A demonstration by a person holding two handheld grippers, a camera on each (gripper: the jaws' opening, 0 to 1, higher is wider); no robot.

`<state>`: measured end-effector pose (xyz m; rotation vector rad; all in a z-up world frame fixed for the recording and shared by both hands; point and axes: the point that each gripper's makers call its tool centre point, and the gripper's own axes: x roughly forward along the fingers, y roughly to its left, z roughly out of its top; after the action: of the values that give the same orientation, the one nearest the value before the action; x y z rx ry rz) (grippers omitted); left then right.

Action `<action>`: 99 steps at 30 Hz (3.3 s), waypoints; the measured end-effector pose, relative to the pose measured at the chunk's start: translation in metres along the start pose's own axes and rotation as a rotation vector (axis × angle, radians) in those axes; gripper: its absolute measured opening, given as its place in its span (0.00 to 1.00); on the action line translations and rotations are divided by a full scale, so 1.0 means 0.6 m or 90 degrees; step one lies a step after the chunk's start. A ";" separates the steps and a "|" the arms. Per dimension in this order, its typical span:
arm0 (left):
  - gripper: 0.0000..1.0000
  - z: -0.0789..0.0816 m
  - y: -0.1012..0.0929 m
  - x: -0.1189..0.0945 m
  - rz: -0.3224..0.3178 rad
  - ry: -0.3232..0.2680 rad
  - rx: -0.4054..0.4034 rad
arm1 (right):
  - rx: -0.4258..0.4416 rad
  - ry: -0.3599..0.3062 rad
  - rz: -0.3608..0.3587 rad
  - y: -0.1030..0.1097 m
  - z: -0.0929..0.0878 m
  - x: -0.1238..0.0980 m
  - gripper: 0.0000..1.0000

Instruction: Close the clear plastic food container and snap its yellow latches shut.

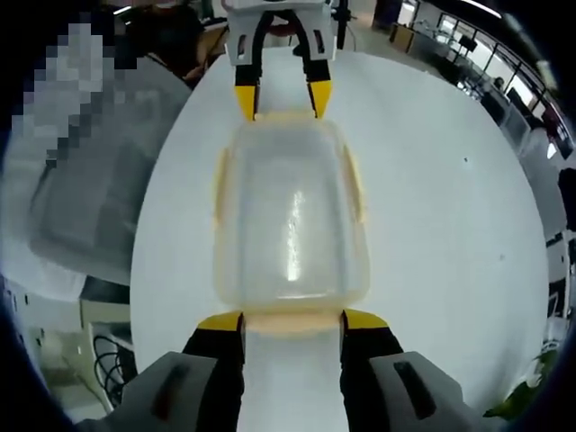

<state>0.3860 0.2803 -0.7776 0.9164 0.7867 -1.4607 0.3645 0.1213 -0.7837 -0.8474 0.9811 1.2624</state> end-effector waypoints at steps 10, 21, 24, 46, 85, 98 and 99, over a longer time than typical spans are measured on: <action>0.46 -0.016 0.002 -0.008 0.020 0.015 -0.008 | 0.016 0.012 -0.008 0.001 -0.017 -0.005 0.46; 0.47 0.019 0.014 -0.042 0.057 -0.046 -0.189 | 0.254 -0.033 -0.058 -0.012 -0.001 -0.047 0.41; 0.46 0.014 0.030 -0.045 0.095 -0.048 -0.233 | 0.337 -0.053 -0.062 -0.014 0.004 -0.045 0.40; 0.42 0.013 0.013 -0.015 0.117 -0.059 -0.618 | 0.646 -0.075 -0.109 -0.031 0.015 -0.028 0.38; 0.29 0.022 0.007 0.008 0.076 -0.064 -0.690 | 0.729 -0.040 -0.043 -0.017 0.023 0.002 0.28; 0.33 0.022 0.008 0.007 0.077 -0.084 -0.696 | 0.726 -0.066 -0.050 -0.020 0.029 -0.002 0.31; 0.33 0.022 0.007 0.006 0.076 -0.087 -0.698 | 0.716 -0.066 -0.055 -0.023 0.032 -0.002 0.31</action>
<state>0.3889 0.2664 -0.7744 0.0180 1.2028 -0.7589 0.3806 0.1369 -0.7757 0.0603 1.3207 0.4978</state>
